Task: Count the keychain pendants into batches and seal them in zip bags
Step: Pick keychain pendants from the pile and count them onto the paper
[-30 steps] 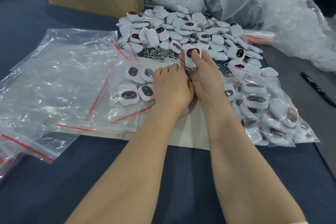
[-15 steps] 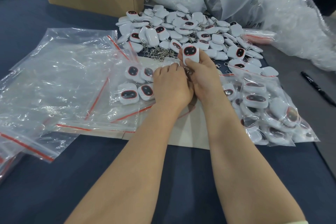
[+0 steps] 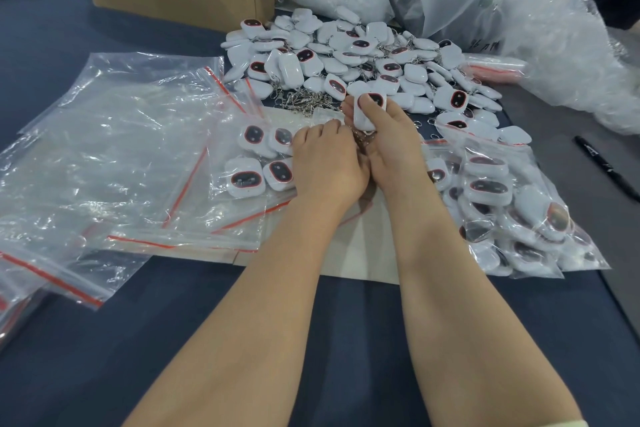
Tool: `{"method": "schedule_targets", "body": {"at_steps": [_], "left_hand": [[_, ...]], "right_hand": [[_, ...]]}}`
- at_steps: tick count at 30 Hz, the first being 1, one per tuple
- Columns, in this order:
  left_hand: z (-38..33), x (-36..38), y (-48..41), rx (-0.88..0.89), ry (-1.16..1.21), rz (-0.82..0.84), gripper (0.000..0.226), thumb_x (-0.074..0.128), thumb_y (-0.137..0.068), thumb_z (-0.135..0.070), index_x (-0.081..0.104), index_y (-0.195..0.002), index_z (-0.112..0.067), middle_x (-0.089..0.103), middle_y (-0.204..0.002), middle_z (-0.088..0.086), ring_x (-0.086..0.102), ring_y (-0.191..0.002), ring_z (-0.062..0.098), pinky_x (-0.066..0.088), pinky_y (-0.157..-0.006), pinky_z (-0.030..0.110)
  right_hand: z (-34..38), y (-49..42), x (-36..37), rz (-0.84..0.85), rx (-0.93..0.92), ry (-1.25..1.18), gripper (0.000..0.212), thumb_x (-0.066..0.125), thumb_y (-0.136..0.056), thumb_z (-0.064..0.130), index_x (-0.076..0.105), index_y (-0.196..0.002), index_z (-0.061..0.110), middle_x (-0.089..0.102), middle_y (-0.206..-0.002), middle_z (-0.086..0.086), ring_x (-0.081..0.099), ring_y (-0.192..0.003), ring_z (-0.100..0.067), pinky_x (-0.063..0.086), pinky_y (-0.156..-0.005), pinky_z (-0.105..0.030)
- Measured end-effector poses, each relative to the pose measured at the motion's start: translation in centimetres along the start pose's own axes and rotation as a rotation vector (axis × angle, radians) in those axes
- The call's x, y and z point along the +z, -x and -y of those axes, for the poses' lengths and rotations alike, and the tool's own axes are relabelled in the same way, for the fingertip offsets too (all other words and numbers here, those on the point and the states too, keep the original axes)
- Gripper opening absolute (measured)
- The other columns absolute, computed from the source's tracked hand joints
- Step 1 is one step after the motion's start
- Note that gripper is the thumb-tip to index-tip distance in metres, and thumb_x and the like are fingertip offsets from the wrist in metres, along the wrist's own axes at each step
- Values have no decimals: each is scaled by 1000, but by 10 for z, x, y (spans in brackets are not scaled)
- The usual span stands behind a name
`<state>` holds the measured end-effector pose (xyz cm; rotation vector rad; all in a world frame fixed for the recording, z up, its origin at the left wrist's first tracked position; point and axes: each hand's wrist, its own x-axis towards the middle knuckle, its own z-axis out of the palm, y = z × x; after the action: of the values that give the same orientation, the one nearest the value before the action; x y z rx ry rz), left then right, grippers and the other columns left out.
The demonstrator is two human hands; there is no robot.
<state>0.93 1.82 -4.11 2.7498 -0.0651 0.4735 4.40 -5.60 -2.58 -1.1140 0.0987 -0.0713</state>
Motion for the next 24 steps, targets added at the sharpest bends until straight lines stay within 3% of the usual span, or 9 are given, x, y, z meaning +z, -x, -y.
{"method": "schedule_targets", "body": {"at_steps": [10, 16, 24], "left_hand": [[0, 0, 0, -7, -1, 0, 32, 46, -87, -28, 54, -113, -12, 59, -117, 7, 51, -111, 28, 27, -97, 33], [0, 2, 0, 0, 0, -2, 30, 48, -86, -28, 55, -110, -11, 59, -116, 7, 50, -111, 29, 27, -98, 34], [1, 2, 0, 0, 18, -12, 31, 48, -86, -27, 55, -111, -10, 59, -116, 9, 50, -111, 30, 27, -98, 35]], "right_hand": [[0, 1, 1, 31, -16, 14, 9, 52, -96, 2, 60, -91, 6, 66, -84, -9, 66, -79, -14, 56, -74, -22], [-1, 0, 2, -7, 1, -32, 20, 42, -101, 7, 60, -92, 4, 66, -85, -10, 66, -80, -16, 54, -81, -28], [0, 2, 2, 22, -17, -13, 20, 42, -101, 7, 60, -92, 6, 66, -88, -9, 66, -81, -15, 53, -84, -28]]}}
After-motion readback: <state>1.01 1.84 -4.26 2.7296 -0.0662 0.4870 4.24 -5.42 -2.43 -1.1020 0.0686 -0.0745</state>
